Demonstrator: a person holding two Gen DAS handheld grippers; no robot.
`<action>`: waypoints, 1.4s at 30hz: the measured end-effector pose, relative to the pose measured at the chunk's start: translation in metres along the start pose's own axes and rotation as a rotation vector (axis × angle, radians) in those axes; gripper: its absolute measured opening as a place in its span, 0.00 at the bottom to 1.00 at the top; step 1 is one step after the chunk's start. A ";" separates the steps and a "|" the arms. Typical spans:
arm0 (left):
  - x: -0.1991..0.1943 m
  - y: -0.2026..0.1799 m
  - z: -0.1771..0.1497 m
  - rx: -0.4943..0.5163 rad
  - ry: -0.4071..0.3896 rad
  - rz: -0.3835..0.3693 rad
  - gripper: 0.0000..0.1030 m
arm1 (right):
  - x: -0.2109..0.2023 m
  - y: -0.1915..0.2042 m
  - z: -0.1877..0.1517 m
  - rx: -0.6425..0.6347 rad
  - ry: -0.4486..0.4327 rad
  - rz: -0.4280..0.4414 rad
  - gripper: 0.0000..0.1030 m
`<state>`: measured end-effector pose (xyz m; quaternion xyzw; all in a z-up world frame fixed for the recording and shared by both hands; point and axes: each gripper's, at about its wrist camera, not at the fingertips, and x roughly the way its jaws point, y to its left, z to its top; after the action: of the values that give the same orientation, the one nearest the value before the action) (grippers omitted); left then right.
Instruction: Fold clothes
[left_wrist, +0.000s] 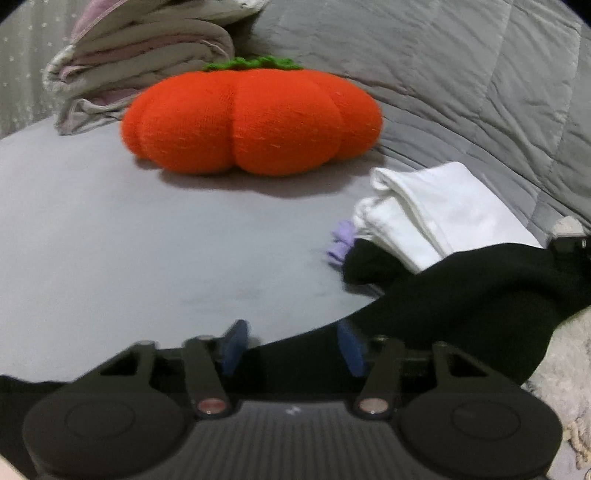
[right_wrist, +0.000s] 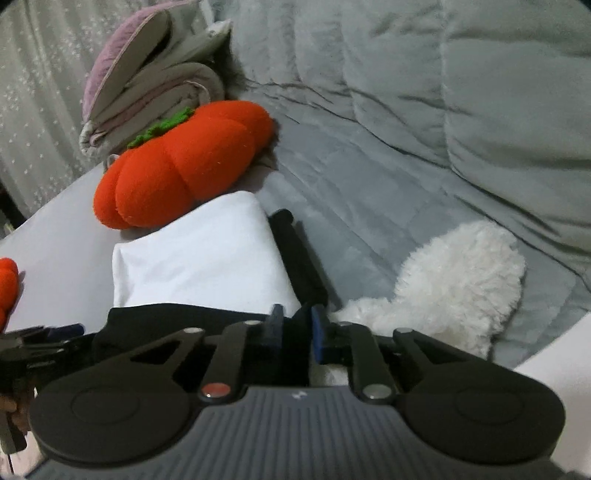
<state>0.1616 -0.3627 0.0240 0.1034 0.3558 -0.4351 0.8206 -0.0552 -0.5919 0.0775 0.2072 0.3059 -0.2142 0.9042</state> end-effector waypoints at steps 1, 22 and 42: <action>0.003 -0.002 0.000 0.000 0.008 -0.021 0.12 | -0.005 0.002 0.001 -0.013 -0.041 0.005 0.10; -0.025 0.023 0.006 -0.061 -0.129 -0.179 0.01 | -0.065 0.017 0.013 -0.102 -0.487 0.046 0.08; -0.003 -0.015 -0.005 0.117 -0.100 -0.170 0.00 | -0.048 0.014 0.005 -0.096 -0.446 -0.035 0.08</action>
<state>0.1462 -0.3677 0.0245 0.0990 0.2959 -0.5278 0.7900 -0.0802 -0.5708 0.1149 0.1062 0.1119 -0.2557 0.9544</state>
